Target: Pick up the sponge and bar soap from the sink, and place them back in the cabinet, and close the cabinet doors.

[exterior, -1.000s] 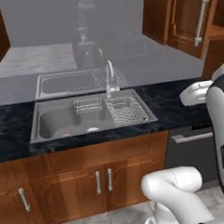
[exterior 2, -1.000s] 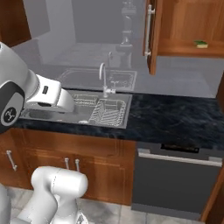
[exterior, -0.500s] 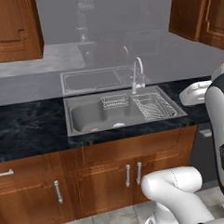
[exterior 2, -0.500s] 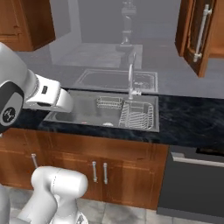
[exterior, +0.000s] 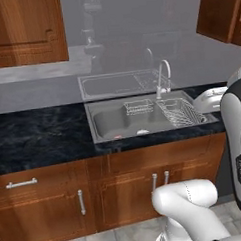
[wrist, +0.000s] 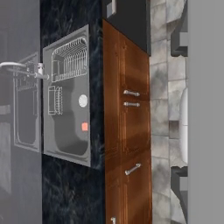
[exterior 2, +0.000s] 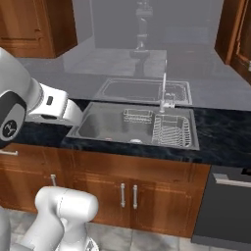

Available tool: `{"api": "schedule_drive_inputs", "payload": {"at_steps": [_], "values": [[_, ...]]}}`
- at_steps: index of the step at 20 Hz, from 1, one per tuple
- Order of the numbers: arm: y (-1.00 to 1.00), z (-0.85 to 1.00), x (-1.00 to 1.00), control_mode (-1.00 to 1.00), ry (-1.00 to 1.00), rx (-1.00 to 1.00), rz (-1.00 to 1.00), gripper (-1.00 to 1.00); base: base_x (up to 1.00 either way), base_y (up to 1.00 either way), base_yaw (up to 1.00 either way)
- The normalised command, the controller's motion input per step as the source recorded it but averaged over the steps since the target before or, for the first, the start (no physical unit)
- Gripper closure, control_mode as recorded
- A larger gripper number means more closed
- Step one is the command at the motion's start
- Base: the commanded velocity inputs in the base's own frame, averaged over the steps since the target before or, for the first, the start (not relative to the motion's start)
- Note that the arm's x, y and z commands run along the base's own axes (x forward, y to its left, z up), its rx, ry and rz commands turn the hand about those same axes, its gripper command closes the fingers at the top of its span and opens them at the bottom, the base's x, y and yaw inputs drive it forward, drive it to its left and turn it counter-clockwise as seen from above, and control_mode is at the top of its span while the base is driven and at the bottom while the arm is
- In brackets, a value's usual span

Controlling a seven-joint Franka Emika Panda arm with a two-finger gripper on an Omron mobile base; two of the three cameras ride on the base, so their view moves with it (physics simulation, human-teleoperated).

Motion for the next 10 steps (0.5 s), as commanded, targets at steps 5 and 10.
{"api": "schedule_drive_inputs", "payload": {"at_steps": [5,10], "values": [[0.0,0.0,0.0,1.0,0.0,0.0,0.0,-1.0,0.37,0.22,0.0],[0.0,0.0,0.0,1.0,0.0,0.0,0.0,-1.0,0.31,0.02,0.0]]}}
